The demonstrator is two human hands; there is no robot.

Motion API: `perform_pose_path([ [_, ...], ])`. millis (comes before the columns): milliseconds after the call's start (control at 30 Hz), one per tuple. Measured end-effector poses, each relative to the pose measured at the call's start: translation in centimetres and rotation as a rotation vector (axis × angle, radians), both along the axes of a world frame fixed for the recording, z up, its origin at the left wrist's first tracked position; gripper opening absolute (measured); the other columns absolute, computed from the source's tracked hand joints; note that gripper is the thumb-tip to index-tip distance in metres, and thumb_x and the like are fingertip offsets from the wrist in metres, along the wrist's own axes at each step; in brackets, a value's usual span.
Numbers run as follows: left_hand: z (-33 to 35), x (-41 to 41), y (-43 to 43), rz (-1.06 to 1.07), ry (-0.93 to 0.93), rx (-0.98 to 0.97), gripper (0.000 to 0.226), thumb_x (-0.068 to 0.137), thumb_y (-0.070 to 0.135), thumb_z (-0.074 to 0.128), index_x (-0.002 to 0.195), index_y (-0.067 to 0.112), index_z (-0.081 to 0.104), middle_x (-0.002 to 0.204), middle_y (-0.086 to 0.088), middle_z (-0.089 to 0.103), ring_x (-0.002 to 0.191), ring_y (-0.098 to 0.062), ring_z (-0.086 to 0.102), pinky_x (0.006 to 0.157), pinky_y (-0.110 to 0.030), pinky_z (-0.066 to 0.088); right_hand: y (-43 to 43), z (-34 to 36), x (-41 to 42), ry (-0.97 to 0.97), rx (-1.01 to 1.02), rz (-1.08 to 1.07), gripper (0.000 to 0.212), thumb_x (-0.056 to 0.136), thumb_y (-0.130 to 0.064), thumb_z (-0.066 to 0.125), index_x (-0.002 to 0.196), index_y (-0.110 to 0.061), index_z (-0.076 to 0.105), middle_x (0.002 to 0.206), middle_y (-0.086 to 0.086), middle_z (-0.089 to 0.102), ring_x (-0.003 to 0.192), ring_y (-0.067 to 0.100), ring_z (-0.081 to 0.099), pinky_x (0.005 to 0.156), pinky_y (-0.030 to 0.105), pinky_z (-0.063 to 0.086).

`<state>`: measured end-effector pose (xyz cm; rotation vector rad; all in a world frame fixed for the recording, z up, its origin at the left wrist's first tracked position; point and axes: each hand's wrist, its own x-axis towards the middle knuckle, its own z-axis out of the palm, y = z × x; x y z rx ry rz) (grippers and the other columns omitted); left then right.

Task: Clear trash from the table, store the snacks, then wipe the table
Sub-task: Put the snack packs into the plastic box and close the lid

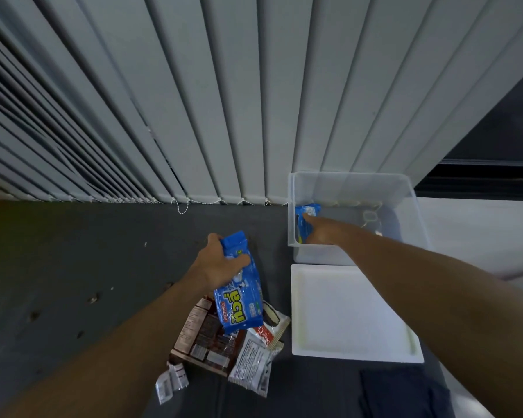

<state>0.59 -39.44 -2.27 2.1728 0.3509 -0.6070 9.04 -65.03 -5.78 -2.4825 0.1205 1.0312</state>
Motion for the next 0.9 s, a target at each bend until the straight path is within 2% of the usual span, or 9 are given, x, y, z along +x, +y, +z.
perform_pose_path([
  [100,1.0,0.4,-0.4,0.012,-0.048,-0.007,0.045,0.088,0.031,0.074,0.114,0.016,0.04,0.088,0.005,0.063,0.069,-0.008,0.066,0.051,-0.019,0.047,-0.1,0.5,-0.1,-0.164,0.004,-0.022,0.069,0.094,-0.026,0.063,0.154,-0.017,0.028,0.155,0.011,0.038,0.14,0.031,0.039,0.111,0.037,0.033],
  [200,2.3,1.1,-1.0,0.038,-0.124,-0.022,0.048,0.085,0.033,0.075,0.115,0.018,0.042,0.088,0.007,0.063,0.071,-0.009,0.067,0.057,-0.022,0.05,-1.4,0.8,-0.7,-0.335,0.034,-0.103,0.064,0.092,-0.031,0.065,0.149,-0.022,0.039,0.151,0.008,0.045,0.134,0.029,0.047,0.107,0.034,0.037],
  [333,4.3,2.6,-2.8,0.051,-0.224,-0.061,0.045,0.082,0.036,0.078,0.111,0.022,0.046,0.092,0.009,0.063,0.075,-0.008,0.066,0.063,-0.025,0.051,-4.3,2.2,-2.7,-0.486,0.041,-0.197,0.071,0.091,-0.047,0.063,0.152,-0.024,0.033,0.156,0.004,0.039,0.142,0.028,0.037,0.116,0.043,0.032],
  [467,5.9,4.6,-6.2,0.0,-0.285,-0.118,0.05,0.081,0.039,0.079,0.116,0.02,0.048,0.097,0.005,0.067,0.077,-0.008,0.067,0.059,-0.022,0.05,-8.5,3.3,-4.7,-0.676,-0.247,-0.146,0.075,0.089,-0.06,0.055,0.152,-0.028,0.032,0.16,0.004,0.03,0.146,0.031,0.024,0.117,0.054,0.023],
  [567,6.6,6.1,-9.5,-0.048,-0.296,-0.124,0.048,0.082,0.043,0.077,0.116,0.021,0.05,0.094,0.007,0.067,0.072,-0.005,0.065,0.055,-0.019,0.046,-11.9,3.0,-5.7,-0.644,-0.364,-0.191,0.078,0.088,-0.067,0.048,0.153,-0.031,0.024,0.165,0.003,0.012,0.151,0.035,0.008,0.116,0.062,0.012],
  [667,6.6,7.6,-12.7,-0.1,-0.274,-0.109,0.049,0.083,0.046,0.076,0.116,0.02,0.05,0.093,0.007,0.066,0.072,-0.005,0.064,0.053,-0.019,0.044,-14.1,2.1,-6.8,-0.581,-0.345,-0.199,0.078,0.089,-0.068,0.045,0.153,-0.029,0.021,0.167,0.003,-0.002,0.15,0.038,0.003,0.117,0.06,0.017],
  [800,5.8,9.8,-16.8,-0.205,-0.19,-0.075,0.055,0.084,0.048,0.076,0.119,0.018,0.046,0.101,-0.001,0.067,0.074,-0.01,0.065,0.054,-0.022,0.046,-14.6,0.8,-7.1,-0.623,-0.282,-0.194,0.077,0.093,-0.064,0.045,0.155,-0.026,0.02,0.166,0.004,-0.009,0.151,0.039,-0.003,0.12,0.052,0.019],
  [900,4.4,11.2,-19.3,-0.187,-0.123,-0.055,0.064,0.08,0.048,0.08,0.118,0.014,0.041,0.104,-0.004,0.065,0.075,-0.015,0.065,0.06,-0.028,0.052,-14.7,0.3,-6.9,-0.645,-0.313,-0.188,0.076,0.093,-0.067,0.041,0.155,-0.028,0.019,0.166,0.002,-0.01,0.152,0.037,-0.005,0.119,0.05,0.021],
])
